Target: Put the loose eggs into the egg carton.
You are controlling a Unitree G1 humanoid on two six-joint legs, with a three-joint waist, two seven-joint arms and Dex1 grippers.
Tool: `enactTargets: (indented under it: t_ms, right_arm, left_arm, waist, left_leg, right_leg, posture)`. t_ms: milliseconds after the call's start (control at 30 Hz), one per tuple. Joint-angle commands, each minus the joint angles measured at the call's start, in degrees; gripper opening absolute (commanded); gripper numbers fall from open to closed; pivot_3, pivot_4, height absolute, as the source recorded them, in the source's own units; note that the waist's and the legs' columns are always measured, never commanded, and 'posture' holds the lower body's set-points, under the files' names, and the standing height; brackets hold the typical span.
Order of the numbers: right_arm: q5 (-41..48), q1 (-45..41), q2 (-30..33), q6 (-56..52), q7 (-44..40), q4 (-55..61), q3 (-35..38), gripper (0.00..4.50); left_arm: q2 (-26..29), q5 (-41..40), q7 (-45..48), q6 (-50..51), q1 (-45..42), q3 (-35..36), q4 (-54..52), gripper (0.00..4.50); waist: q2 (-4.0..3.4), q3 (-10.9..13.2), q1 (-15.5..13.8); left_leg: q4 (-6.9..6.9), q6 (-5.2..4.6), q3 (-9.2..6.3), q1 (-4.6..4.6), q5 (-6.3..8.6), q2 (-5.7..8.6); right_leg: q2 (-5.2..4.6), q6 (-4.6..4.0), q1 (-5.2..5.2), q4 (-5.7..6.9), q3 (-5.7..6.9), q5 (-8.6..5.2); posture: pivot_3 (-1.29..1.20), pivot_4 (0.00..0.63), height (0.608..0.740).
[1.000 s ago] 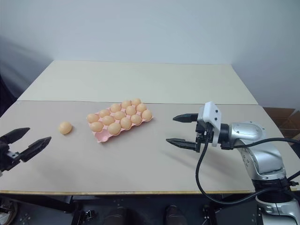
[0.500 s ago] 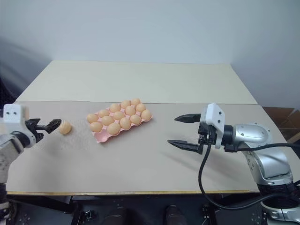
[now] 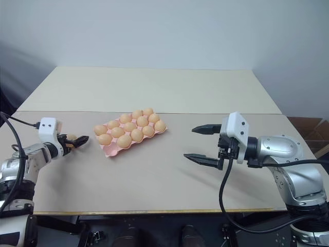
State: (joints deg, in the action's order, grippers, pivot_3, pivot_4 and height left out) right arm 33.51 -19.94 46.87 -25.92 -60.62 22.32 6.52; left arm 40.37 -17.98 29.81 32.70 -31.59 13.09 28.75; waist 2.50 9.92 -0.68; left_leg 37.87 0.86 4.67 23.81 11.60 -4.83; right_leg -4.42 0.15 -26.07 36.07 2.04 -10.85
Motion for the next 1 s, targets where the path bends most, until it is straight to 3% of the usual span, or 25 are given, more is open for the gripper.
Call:
enactTargets:
  t_ms: [33,133,200,300,400,533,933,1000]
  right_arm:
    - [1.37,0.14,0.96,-0.09,0.61,2.39,2.69,4.5]
    - [1.4,0.58,0.96,-0.04,1.01,2.75,2.96,4.5]
    - [1.41,0.9,1.0,0.01,1.16,2.93,3.12,4.5]
    - [1.52,1.36,1.11,0.09,1.41,3.04,3.33,4.5]
    - [1.3,1.5,0.92,0.28,1.75,2.98,2.88,4.5]
    - [1.24,1.58,0.6,0.41,2.25,3.14,2.52,4.5]
    - [1.85,3.22,0.92,-0.12,4.29,5.04,3.81,4.5]
    - [2.06,3.26,0.94,-0.29,4.68,5.28,3.94,4.5]
  left_arm:
    - [0.03,0.73,-0.36,0.34,-0.67,0.46,-0.15,2.89]
    - [0.73,0.24,-0.39,0.66,0.69,1.73,-1.4,1.98]
    - [1.63,-0.29,0.13,0.85,2.05,2.73,-4.42,1.73]
    - [2.88,-2.36,2.35,1.55,4.67,4.41,-12.39,1.73]
    - [3.64,-8.23,8.3,3.37,8.05,5.46,-26.88,1.73]
    - [3.33,-11.18,13.18,4.35,9.17,1.85,-35.01,1.73]
    - [1.46,-6.62,17.76,1.92,6.04,-9.23,-31.15,1.73]
    - [1.51,-5.96,17.72,2.28,5.39,-9.81,-30.48,2.46]
  waist:
    - [0.0,0.0,-0.01]
    - [0.0,0.0,0.0]
    - [0.0,0.0,0.0]
    - [0.01,0.01,0.19]
    - [0.06,0.03,0.1]
    - [0.04,0.02,-0.31]
    - [0.05,0.02,0.04]
    - [0.05,0.02,0.02]
  left_leg:
    - [0.0,0.0,0.0,0.0,0.0,0.02]
    - [0.0,0.0,0.0,0.0,0.0,0.01]
    - [0.0,0.0,0.0,0.0,0.0,0.01]
    - [0.0,0.0,0.0,0.01,0.0,0.0]
    - [0.0,0.0,0.0,0.04,0.0,-0.01]
    - [0.0,0.0,0.0,0.0,0.0,0.01]
    - [0.0,-0.01,0.0,-0.03,-0.01,0.03]
    - [0.0,-0.01,0.0,-0.04,-0.01,0.03]
  right_leg:
    - [-0.01,0.01,0.0,0.0,-0.01,0.0]
    - [-0.01,0.01,0.0,0.01,-0.01,0.0]
    - [-0.02,0.01,0.0,0.01,-0.01,0.0]
    - [-0.01,0.01,-0.02,-0.01,-0.02,0.0]
    - [-0.01,0.01,-0.04,0.0,-0.01,0.0]
    - [-0.04,0.01,0.02,0.0,0.0,-0.01]
    - [0.01,0.03,0.02,0.0,-0.09,-0.01]
    - [0.01,0.03,0.03,0.0,-0.08,-0.01]
  posture:
    - [0.0,0.15,0.74]
    - [0.0,0.15,0.74]
    - [0.0,0.15,0.74]
    - [0.0,0.15,0.74]
    - [0.0,0.15,0.74]
    - [0.0,0.15,0.74]
    - [0.0,0.15,0.74]
    - [0.0,0.15,0.74]
